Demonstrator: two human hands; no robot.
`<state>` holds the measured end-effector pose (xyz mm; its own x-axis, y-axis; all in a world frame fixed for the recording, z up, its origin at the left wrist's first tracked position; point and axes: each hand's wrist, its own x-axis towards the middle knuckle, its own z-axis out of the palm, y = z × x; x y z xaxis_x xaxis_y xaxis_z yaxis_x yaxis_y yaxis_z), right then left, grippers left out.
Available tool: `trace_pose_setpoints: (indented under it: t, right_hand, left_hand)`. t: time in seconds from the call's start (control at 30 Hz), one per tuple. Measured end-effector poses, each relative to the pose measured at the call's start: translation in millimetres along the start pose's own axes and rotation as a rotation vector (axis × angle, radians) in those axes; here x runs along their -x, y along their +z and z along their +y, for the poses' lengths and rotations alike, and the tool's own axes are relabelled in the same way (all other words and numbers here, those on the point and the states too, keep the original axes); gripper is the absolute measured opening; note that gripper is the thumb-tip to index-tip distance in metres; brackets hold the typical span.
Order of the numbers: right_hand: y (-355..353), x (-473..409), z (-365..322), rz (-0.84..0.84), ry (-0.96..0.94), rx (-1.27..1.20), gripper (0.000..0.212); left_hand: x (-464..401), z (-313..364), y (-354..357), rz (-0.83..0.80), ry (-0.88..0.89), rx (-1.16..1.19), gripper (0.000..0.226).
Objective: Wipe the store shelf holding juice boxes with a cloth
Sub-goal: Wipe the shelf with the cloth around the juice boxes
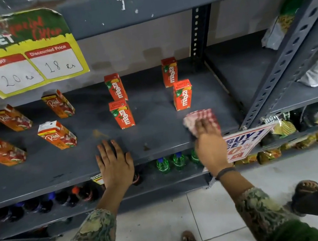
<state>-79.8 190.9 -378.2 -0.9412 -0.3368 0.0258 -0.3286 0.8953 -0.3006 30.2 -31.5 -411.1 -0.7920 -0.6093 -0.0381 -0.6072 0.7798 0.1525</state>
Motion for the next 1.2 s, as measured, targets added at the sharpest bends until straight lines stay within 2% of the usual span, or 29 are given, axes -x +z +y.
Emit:
trace_pose_setpoints:
  t: [0.07,0.13,0.17,0.23,0.3,0.37,0.43,0.47,0.5,0.57,0.67,0.77,0.83,0.87,1.03,1.13,1.2]
  right_hand:
    - [11,17,-27,-0.044,-0.224,-0.068,0.064]
    - [13,33,-44,0.009,-0.381,-0.156,0.061]
    - [11,35,-46,0.084,-0.361,-0.195,0.06]
    - [9,28,-38,0.158,-0.188,-0.195,0.062]
    - [10,15,-28,0.1,-0.066,-0.106,0.068]
    - [15,9,-31,-0.024,-0.144,-0.05,0.07]
    - [15,8,-48,-0.098,-0.304,-0.212,0.065]
    - [10,8,-59,-0.091,-0.299,-0.379,0.061]
    - [3,3,-70,-0.082,-0.22,-0.55,0.057]
    - [-6,-26,-86,0.037,-0.097,-0.677,0.056]
    - [-14,-87,-111,0.118,-0.133,-0.531,0.063]
    - [1,-124,-121,-0.04,-0.297,-0.2,0.057]
    - [20,-123,-119,-0.184,-0.332,-0.016,0.055]
    - [27,-116,-118,-0.2,-0.323,0.03,0.058]
    - [42,-50,-98,-0.168,-0.383,0.01,0.073]
    - [39,-17,-83,-0.157,-0.431,-0.103,0.075]
    - [29,-24,-79,-0.044,-0.349,-0.15,0.076]
  left_hand:
    - [2,-2,-1,0.011,0.013,0.011,0.064]
    - [2,-10,-6,0.042,-0.009,0.05,0.063]
    - [0,-16,-9,0.06,-0.033,0.068,0.063]
    - [-6,-36,-16,0.097,-0.103,0.085,0.063]
    - [-11,-60,-20,0.109,-0.193,0.087,0.064]
    - [-12,-80,-21,0.075,-0.262,0.079,0.064]
    - [-10,-92,-16,0.053,-0.265,0.045,0.063]
    - [-9,-94,-14,0.056,-0.251,0.028,0.061]
    - [-9,-95,-12,0.061,-0.239,0.019,0.06]
    - [-10,-96,-11,0.06,-0.231,0.012,0.059]
    - [-12,-97,-12,0.056,-0.233,0.017,0.059]
    - [-11,-96,-13,0.069,-0.232,0.032,0.058]
    - [-10,-95,-13,0.074,-0.227,0.032,0.058]
    - [-10,-95,-14,0.072,-0.228,0.035,0.059]
    - [-11,-94,-14,0.057,-0.231,0.045,0.059]
    - [-11,-94,-14,0.044,-0.235,0.044,0.06]
    - [-12,-95,-14,0.05,-0.234,0.046,0.06]
